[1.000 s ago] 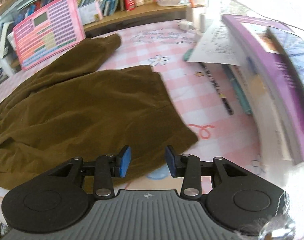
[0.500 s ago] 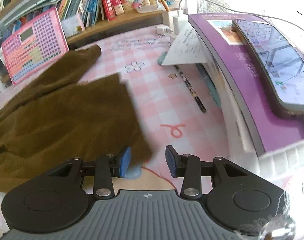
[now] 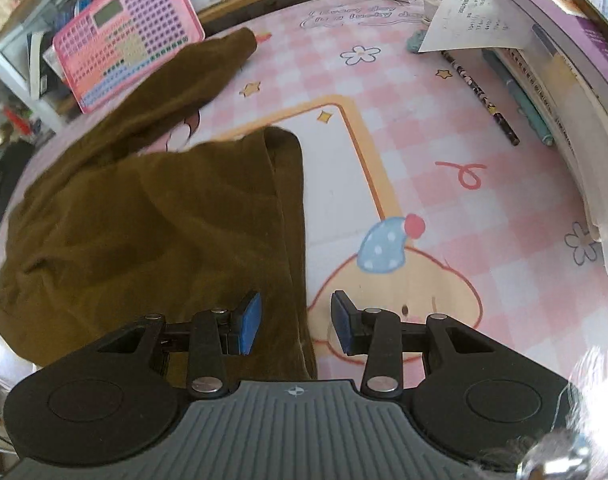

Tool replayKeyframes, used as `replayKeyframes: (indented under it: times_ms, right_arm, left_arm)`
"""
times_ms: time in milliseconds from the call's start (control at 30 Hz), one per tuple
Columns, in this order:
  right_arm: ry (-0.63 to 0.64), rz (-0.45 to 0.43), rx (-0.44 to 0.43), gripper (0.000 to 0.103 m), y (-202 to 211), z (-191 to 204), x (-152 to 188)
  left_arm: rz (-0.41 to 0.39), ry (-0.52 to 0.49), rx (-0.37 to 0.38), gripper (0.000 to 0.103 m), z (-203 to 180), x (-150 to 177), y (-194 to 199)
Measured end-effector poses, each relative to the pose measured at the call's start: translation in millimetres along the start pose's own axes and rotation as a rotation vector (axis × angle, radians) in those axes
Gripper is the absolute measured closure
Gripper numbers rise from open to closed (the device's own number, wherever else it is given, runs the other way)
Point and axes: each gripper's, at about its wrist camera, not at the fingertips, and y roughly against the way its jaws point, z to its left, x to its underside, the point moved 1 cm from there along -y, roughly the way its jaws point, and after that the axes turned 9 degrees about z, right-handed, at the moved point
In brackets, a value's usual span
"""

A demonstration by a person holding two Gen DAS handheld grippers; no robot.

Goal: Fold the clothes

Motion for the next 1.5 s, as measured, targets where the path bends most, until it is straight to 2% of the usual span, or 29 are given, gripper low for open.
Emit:
replayKeyframes:
  times_ms: [167, 200, 233, 300, 400, 467, 533, 600, 667, 733, 800, 833, 867, 900, 967, 1067, 1200, 1333, 1500]
  right_arm:
    - [0.0, -0.023, 0.068, 0.069, 2, 10, 15]
    - [0.01, -0.03, 0.085, 0.071, 1, 13, 18]
    - [0.033, -0.034, 0.101, 0.079, 0, 17, 20]
    - [0.08, -0.042, 0.133, 0.09, -3, 26, 23]
    - [0.134, -0.072, 0.185, 0.096, -3, 38, 20]
    - [0.127, -0.199, 0.2, 0.099, 25, 47, 14]
    - [0.149, -0.349, 0.197, 0.099, 62, 60, 13]
    - [0.166, -0.403, 0.217, 0.099, 79, 67, 15]
    - [0.133, -0.324, 0.25, 0.099, 61, 59, 19]
    - [0.064, -0.164, 0.291, 0.099, 23, 40, 25]
    - [0.011, -0.111, 0.308, 0.095, 6, 29, 36]
    - [-0.007, -0.097, 0.323, 0.089, 0, 26, 41]
    - [-0.006, -0.115, 0.35, 0.078, 3, 28, 43]
    - [-0.011, -0.136, 0.371, 0.075, 7, 30, 43]
    - [-0.016, -0.18, 0.376, 0.075, 15, 36, 42]
    - [0.021, -0.224, 0.305, 0.075, 20, 54, 38]
    - [0.052, -0.178, 0.225, 0.076, 3, 74, 40]
    - [0.045, -0.115, 0.241, 0.075, -17, 80, 46]
    - [0.105, -0.12, 0.261, 0.07, -23, 95, 54]
  left_arm:
    - [-0.018, -0.07, 0.177, 0.098, -19, -4, 1]
    - [-0.008, -0.106, 0.209, 0.098, -27, -3, -3]
    - [0.018, -0.15, 0.23, 0.098, -35, -2, -8]
    - [0.078, -0.192, 0.225, 0.097, -40, 7, -21]
    - [0.167, -0.247, 0.209, 0.097, -44, 20, -41]
    - [0.219, -0.27, 0.21, 0.097, -44, 27, -52]
    - [0.231, -0.275, 0.244, 0.097, -40, 31, -51]
    - [0.246, -0.286, 0.274, 0.097, -38, 32, -50]
    - [0.25, -0.291, 0.289, 0.097, -37, 31, -51]
    - [0.254, -0.29, 0.305, 0.097, -34, 30, -52]
    - [0.258, -0.29, 0.322, 0.096, -30, 28, -48]
    - [0.253, -0.29, 0.326, 0.096, -29, 25, -46]
    - [0.24, -0.288, 0.329, 0.095, -27, 23, -42]
    - [0.226, -0.285, 0.331, 0.093, -25, 22, -39]
    - [0.214, -0.281, 0.345, 0.093, -23, 19, -38]
    - [0.217, -0.287, 0.358, 0.093, -25, 19, -41]
    - [0.243, -0.283, 0.347, 0.093, -24, 25, -53]
    - [0.25, -0.237, 0.303, 0.098, -17, 23, -59]
    - [0.252, -0.224, 0.291, 0.098, -7, 20, -59]
